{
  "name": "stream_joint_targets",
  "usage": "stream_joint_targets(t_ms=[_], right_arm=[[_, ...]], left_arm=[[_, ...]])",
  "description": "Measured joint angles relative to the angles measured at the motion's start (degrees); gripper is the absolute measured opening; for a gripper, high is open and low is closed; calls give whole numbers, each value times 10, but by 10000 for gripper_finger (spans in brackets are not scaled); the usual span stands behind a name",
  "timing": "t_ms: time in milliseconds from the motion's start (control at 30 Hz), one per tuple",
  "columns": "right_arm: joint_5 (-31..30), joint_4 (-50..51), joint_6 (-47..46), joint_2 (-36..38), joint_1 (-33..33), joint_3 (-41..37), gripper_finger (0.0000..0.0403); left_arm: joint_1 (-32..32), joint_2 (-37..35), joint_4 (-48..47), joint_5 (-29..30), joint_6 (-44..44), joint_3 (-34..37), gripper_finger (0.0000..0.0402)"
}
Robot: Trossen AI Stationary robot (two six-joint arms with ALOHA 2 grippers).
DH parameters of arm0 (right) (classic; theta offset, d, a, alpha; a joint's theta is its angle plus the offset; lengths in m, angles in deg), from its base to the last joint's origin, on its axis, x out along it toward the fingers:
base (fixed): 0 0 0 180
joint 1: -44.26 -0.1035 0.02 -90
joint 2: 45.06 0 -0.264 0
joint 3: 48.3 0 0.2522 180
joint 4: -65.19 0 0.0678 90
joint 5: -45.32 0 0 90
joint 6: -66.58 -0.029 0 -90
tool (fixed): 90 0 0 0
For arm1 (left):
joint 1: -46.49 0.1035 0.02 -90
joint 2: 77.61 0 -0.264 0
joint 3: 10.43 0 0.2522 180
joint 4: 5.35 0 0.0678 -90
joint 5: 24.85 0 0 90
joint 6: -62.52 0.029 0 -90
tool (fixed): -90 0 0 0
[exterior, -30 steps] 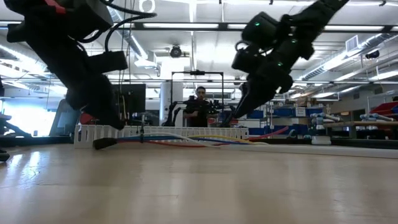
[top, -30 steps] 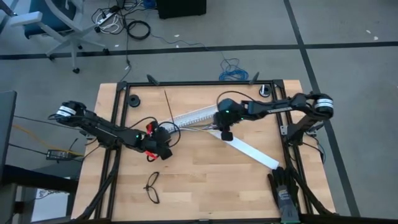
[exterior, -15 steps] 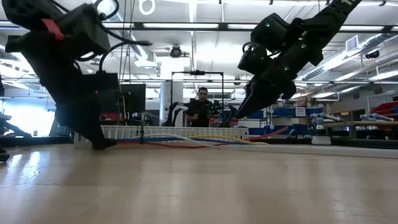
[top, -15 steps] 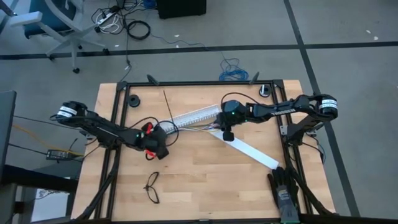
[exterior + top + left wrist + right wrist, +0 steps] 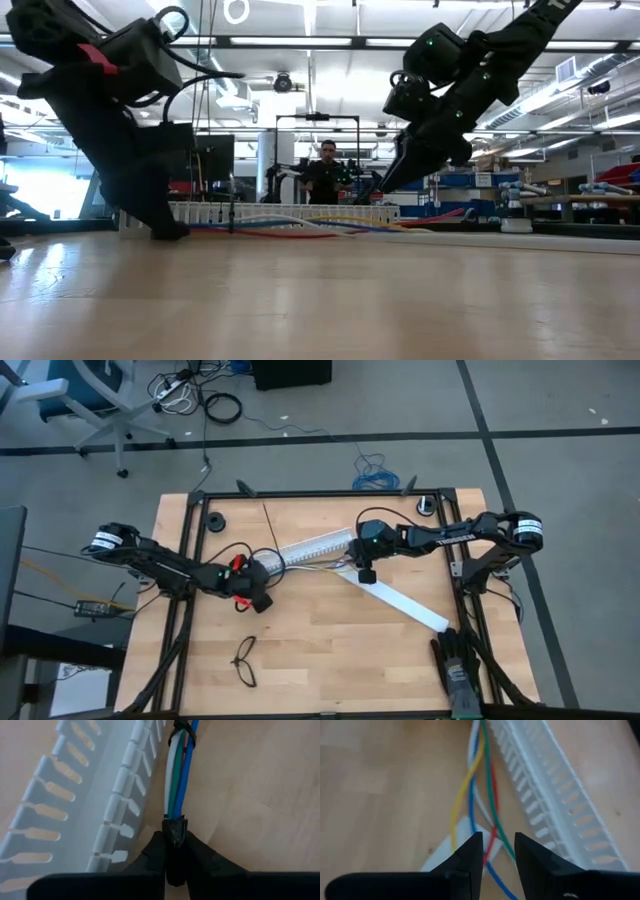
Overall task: Ziptie cables
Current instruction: Put the zip-tied cables in the white cable duct
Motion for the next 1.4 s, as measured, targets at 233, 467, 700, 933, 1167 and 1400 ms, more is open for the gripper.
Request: stream_joint_targets(t_ms=[233,467,700,933,1167,1400], right_arm=[[-16,2,-1,0,16,0,99],[-8,1,-2,0,19,0,99],[114,-118,-3,-2,14,0,99],[121,-246,40,-2,12,0,99],[120,-258,49,-3,16,11,100],[120,-238,33,-3,13,19,103]], left_arm=[[-4,1,-120,-9,79,-106,45],[13,0,-259,88,196,-237,45],[61,0,-283,112,288,-301,45],[77,0,-271,112,317,-315,45],[77,0,-194,97,379,-328,45],[89,0,-147,96,400,-329,45]])
